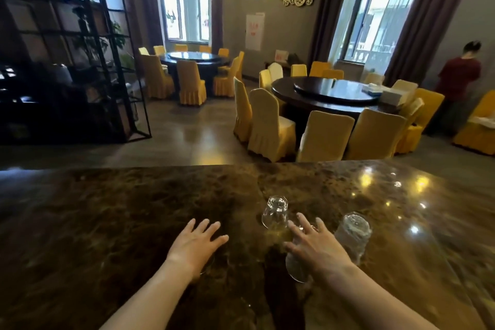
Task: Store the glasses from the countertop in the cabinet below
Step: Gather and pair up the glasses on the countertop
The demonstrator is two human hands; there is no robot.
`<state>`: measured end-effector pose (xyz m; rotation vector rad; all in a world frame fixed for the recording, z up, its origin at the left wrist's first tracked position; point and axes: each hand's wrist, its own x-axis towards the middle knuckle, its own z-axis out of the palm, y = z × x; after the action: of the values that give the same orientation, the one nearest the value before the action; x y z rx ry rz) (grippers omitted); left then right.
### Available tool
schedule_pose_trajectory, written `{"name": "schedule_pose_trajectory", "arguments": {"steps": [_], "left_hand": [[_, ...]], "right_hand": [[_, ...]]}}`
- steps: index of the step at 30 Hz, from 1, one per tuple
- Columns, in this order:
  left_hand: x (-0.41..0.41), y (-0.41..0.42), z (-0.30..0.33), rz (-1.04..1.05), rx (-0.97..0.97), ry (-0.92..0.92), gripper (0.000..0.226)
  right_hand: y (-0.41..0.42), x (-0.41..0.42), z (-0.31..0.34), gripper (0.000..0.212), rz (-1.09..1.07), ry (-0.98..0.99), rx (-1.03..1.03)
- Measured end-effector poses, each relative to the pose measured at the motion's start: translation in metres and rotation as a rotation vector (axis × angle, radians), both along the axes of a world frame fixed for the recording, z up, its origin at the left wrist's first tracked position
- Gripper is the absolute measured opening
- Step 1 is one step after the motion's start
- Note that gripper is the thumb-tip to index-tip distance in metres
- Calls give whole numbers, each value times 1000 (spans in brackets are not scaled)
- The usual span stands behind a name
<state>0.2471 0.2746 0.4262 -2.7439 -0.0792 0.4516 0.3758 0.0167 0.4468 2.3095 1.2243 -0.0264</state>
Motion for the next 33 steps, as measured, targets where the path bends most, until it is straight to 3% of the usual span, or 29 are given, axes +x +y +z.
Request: {"name": "schedule_pose_trajectory", "arguments": {"steps": [5, 8, 10, 13, 15, 18, 21, 25, 33], "left_hand": [[17, 4, 0, -122, 125, 42, 69], [23, 6, 7, -61, 40, 33, 70], [21, 7, 10, 74, -231, -112, 75], [10, -2, 6, 369, -806, -592, 79], [7, -17, -4, 535, -1161, -815, 87], [15, -45, -26, 643, -1455, -942, 90], [20, -72, -44, 648, -1509, -972, 87], [25, -95, -59, 672, -1491, -1007, 88], [27, -108, -48, 680, -1350, -897, 95]], "right_hand": [[9, 0, 6, 36, 98, -143, -65], [3, 6, 17, 31, 102, -132, 49], [-10, 11, 20, 33, 31, -45, 301], [-40, 5, 2, 62, -202, 100, 827], [-51, -8, -14, 69, -431, 336, 1153], [-58, -15, -32, 76, -579, 639, 1307], [-58, -14, -40, 84, -579, 762, 1322], [-59, -10, -47, 65, -627, 821, 1375], [-66, 0, -42, 90, -518, 867, 1248]]}}
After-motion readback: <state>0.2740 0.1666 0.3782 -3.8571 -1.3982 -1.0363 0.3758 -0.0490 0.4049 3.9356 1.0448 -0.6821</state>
